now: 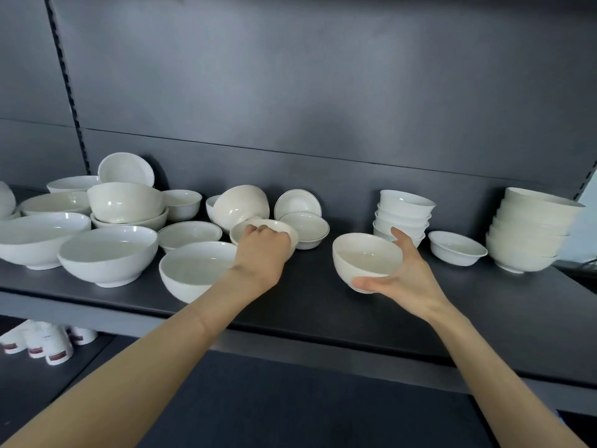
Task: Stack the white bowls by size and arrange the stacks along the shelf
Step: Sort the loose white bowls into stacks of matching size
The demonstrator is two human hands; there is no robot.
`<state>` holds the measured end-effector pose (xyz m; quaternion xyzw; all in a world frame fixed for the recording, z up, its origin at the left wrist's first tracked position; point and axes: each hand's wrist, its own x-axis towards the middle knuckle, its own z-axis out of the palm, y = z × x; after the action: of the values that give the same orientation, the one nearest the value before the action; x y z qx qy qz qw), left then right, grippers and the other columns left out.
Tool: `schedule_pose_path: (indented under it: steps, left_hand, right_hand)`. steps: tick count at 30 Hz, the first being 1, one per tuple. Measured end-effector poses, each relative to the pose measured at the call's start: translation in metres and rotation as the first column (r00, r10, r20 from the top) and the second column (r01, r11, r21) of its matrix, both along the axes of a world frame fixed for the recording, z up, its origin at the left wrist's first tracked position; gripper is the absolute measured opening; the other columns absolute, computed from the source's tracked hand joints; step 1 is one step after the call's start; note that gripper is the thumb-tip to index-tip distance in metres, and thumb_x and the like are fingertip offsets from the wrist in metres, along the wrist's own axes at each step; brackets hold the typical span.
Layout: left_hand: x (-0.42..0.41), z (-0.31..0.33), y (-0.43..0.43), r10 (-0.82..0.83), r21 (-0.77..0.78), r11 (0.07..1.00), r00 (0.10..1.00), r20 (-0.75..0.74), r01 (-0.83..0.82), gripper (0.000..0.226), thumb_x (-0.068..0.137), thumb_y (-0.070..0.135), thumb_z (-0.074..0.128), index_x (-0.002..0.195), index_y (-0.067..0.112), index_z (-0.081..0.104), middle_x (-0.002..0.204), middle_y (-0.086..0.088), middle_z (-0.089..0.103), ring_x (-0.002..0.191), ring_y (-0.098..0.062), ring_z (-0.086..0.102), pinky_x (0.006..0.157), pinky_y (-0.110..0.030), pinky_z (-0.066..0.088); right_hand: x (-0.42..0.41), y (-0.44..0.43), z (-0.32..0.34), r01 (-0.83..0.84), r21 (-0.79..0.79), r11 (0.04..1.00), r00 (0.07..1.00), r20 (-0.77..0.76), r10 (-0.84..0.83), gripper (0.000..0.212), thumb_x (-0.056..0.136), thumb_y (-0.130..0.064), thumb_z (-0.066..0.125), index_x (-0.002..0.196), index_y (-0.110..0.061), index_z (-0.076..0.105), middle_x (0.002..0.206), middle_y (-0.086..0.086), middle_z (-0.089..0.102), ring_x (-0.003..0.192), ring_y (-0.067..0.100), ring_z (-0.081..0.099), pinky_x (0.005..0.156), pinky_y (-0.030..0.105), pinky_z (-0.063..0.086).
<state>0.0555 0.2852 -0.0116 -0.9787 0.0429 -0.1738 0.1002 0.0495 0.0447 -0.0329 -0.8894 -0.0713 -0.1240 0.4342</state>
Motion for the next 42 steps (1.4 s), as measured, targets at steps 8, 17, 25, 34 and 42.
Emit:
schedule_pose_path:
  steps: [8,17,25,34,42]
  left_hand:
    - [0.005,-0.002,-0.005,0.040,-0.048,0.998,0.999,0.004,-0.040,0.026,0.096,0.022,0.051,0.120,0.020,0.059,0.118,-0.007,0.065,0.112,-0.027,0.056,0.094,-0.030,0.032]
    - [0.033,0.024,0.036,0.102,-0.455,0.888,0.994,0.046,-0.070,0.053,0.090,0.035,0.062,0.134,0.009,0.049,0.135,-0.011,0.051,0.125,-0.032,0.046,0.100,-0.043,0.041]
    - [0.091,0.035,0.079,0.163,-0.462,0.867,0.982,-0.092,-0.187,0.058,0.090,0.038,0.062,0.136,0.008,0.042,0.139,-0.014,0.046,0.130,-0.033,0.040,0.102,-0.042,0.034]
    - [0.117,0.040,0.094,-0.014,-0.813,0.577,0.994,-0.105,-0.078,0.046,0.078,0.020,0.079,0.116,0.004,0.058,0.107,-0.010,0.061,0.096,-0.027,0.056,0.083,-0.034,0.043]
    - [0.112,0.040,0.089,-0.094,-0.905,0.425,0.995,-0.016,0.026,0.035,0.075,0.010,0.080,0.100,0.009,0.056,0.094,-0.007,0.058,0.086,-0.023,0.054,0.072,-0.028,0.041]
  right_hand:
    - [0.020,-0.007,0.005,-0.147,-0.017,0.989,0.989,-0.019,0.147,0.127,0.047,-0.047,0.089,0.150,-0.031,0.015,0.147,-0.010,0.037,0.132,0.013,0.039,0.109,0.035,0.037]
    - [0.038,0.012,0.006,-0.209,-0.005,0.978,0.978,-0.025,0.209,0.125,0.051,-0.039,0.090,0.150,-0.031,0.015,0.144,-0.012,0.038,0.131,0.010,0.037,0.103,0.028,0.035]
    - [0.040,0.019,0.005,-0.208,-0.004,0.978,0.976,-0.058,0.208,0.134,0.036,-0.055,0.085,0.149,-0.039,0.013,0.143,-0.014,0.038,0.130,0.008,0.040,0.109,0.034,0.037]
    - [0.041,0.019,-0.001,-0.213,0.011,0.977,0.974,-0.073,0.214,0.134,0.035,-0.055,0.086,0.148,-0.041,0.014,0.141,-0.017,0.041,0.129,0.007,0.042,0.110,0.037,0.038]
    - [0.046,0.018,-0.005,-0.228,0.013,0.974,0.969,-0.092,0.228,0.137,0.034,-0.056,0.087,0.148,-0.042,0.012,0.143,-0.018,0.038,0.131,0.007,0.040,0.111,0.038,0.037]
